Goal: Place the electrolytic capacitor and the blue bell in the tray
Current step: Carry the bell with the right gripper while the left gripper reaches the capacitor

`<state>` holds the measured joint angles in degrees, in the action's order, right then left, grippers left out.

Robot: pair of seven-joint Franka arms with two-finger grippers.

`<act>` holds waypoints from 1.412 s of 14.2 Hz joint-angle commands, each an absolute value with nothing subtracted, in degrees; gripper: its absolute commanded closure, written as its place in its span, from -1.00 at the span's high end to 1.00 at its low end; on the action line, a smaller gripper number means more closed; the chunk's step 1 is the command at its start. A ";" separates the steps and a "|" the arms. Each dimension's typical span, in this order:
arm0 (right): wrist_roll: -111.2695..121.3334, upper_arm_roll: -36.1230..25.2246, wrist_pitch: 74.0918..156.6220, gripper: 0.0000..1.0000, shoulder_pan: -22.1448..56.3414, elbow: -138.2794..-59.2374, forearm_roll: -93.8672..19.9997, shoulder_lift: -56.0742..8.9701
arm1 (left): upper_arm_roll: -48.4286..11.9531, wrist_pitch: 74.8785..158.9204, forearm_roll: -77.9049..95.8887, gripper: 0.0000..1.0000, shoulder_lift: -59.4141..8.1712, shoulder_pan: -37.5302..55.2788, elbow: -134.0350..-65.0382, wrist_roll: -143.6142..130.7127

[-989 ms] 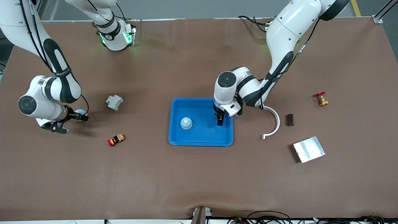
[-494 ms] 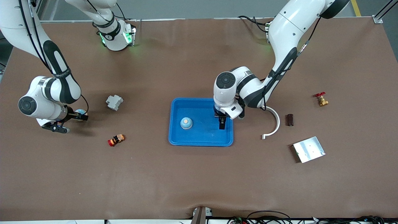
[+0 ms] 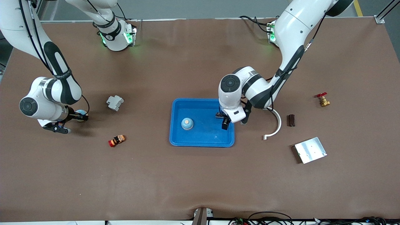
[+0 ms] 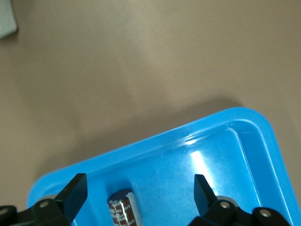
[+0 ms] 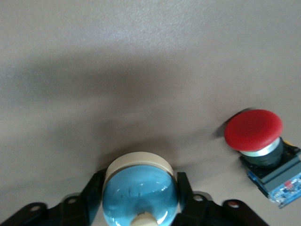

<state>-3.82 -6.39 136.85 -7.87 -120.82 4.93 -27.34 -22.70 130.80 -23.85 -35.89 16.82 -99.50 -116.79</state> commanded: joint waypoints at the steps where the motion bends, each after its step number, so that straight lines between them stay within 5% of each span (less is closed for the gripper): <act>1: -2.64 -5.54 136.85 -0.71 -8.79 -121.20 5.45 -26.98 | -23.64 128.94 -21.10 1.00 -32.44 13.90 -100.63 -106.55; 2: -1.68 -5.36 136.41 -0.92 -8.62 -120.94 5.19 -26.72 | -23.82 128.50 -21.09 1.00 -32.00 13.19 -100.72 -103.30; 5: -2.02 -3.27 132.38 -1.00 -7.12 -119.36 3.96 -25.41 | -24.95 128.32 -21.01 1.00 -31.20 10.29 -100.72 -95.74; 8: -2.20 -0.79 127.29 -1.00 -4.32 -116.29 1.59 -23.91 | -29.78 128.06 -21.09 1.00 -29.89 4.24 -101.68 -88.79; 16: -18.69 3.51 114.43 -1.00 9.20 -99.33 -5.45 -23.55 | -31.11 126.74 -21.18 1.00 -27.69 -3.58 -103.18 -58.04; 20: -32.39 3.78 114.70 -1.00 18.43 -89.24 -5.36 -30.91 | -31.99 127.00 -21.27 1.00 -27.60 -9.04 -104.32 -45.46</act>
